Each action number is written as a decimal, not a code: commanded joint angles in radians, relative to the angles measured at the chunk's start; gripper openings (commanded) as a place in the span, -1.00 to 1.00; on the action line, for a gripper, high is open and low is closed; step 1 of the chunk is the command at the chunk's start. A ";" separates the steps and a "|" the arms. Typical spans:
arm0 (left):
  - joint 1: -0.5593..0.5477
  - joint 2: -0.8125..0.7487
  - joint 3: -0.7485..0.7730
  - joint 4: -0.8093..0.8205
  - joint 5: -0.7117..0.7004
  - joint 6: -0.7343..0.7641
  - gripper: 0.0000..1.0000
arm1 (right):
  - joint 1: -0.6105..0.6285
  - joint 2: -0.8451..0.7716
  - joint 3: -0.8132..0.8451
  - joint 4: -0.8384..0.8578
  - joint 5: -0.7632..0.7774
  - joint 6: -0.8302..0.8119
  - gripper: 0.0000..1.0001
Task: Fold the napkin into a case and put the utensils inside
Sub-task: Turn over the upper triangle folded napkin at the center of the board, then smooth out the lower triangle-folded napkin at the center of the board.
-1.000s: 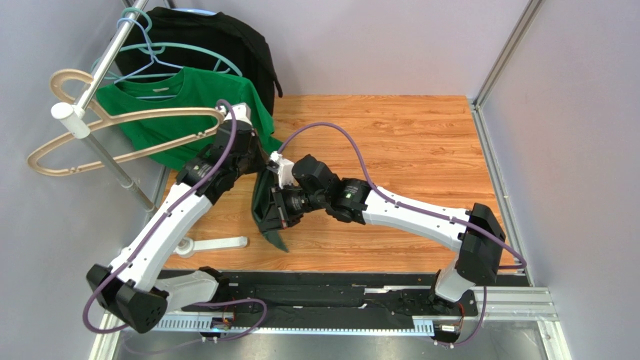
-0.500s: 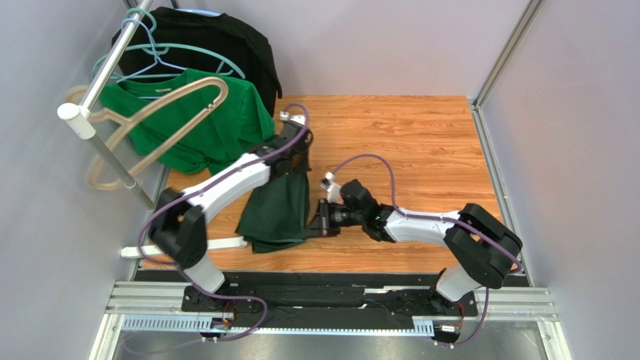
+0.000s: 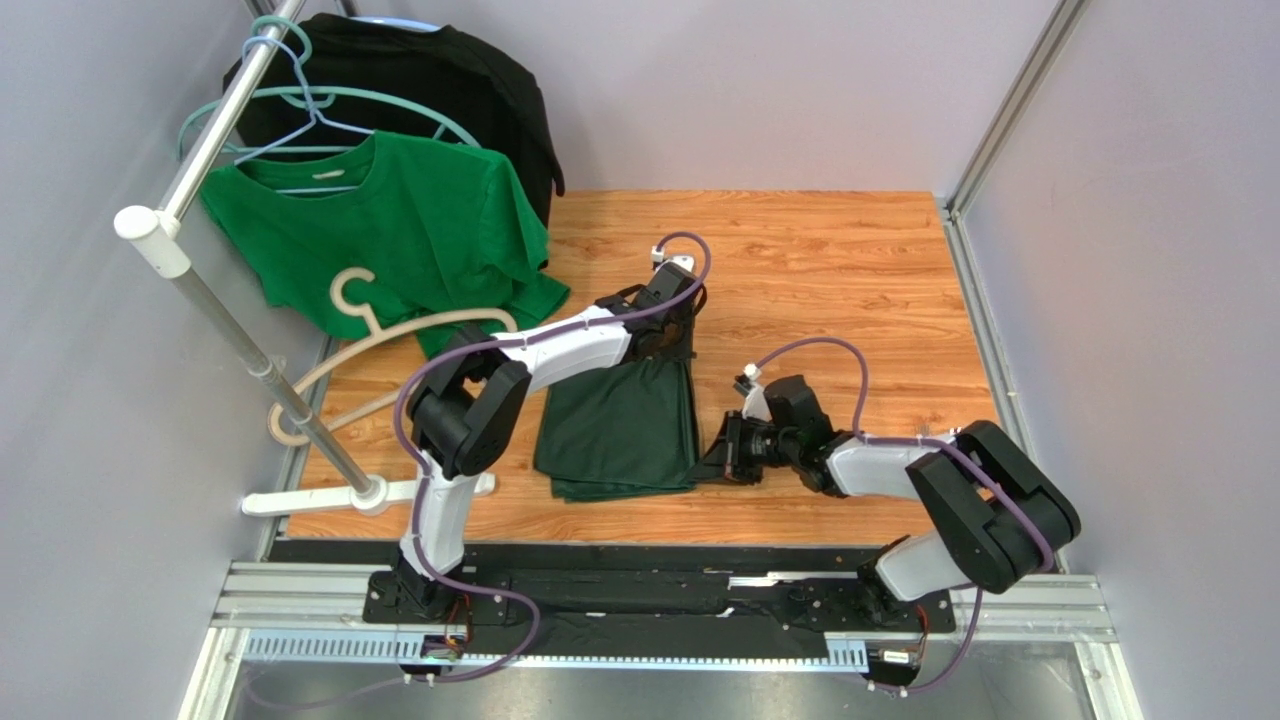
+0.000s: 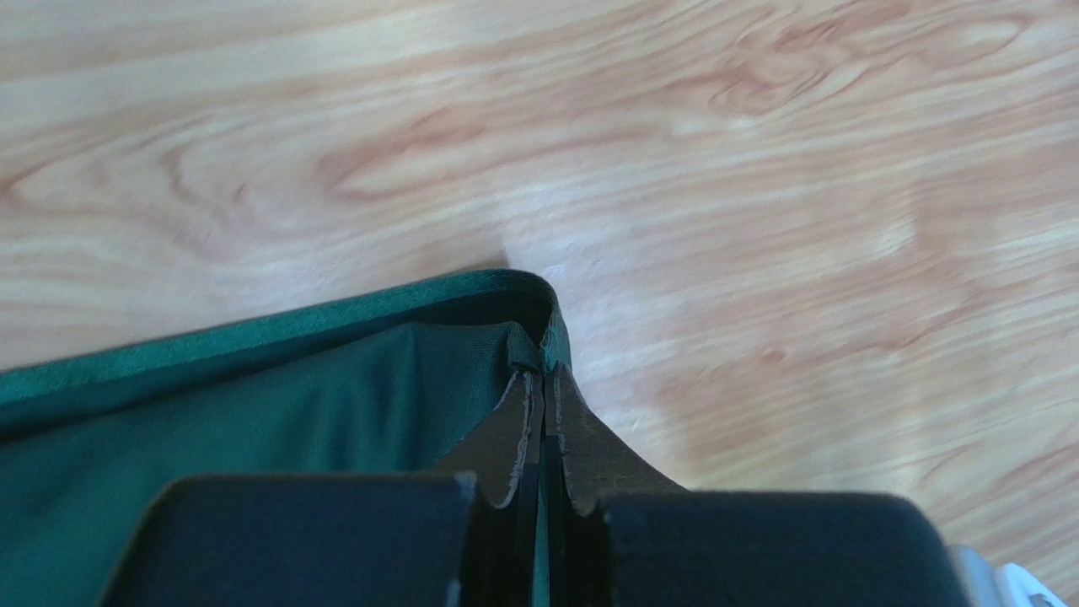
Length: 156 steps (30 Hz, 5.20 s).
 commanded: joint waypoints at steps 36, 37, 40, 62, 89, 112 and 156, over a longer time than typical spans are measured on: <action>-0.029 0.063 0.253 -0.207 0.159 0.028 -0.13 | -0.211 0.117 0.567 -0.583 0.260 -0.258 -1.00; -0.029 0.091 0.269 -0.209 0.130 0.028 -0.10 | -0.219 0.149 0.597 -0.577 0.254 -0.256 -1.00; -0.029 0.148 0.330 -0.235 0.090 0.033 -0.10 | -0.244 0.199 0.642 -0.571 0.213 -0.249 -1.00; -0.026 0.217 0.341 -0.252 0.096 0.007 -0.26 | -0.301 0.417 0.811 -0.568 0.133 -0.273 -1.00; -0.022 0.217 0.338 -0.242 0.072 0.024 -0.98 | -0.302 0.570 0.920 -0.606 0.190 -0.314 -1.00; -0.022 0.240 0.421 -0.227 0.127 -0.057 -1.00 | -0.302 0.535 0.911 -0.622 0.188 -0.298 -1.00; -0.180 -0.174 -0.124 -0.120 0.299 -0.093 0.08 | -0.296 -0.083 0.235 -0.630 0.027 -0.270 -0.84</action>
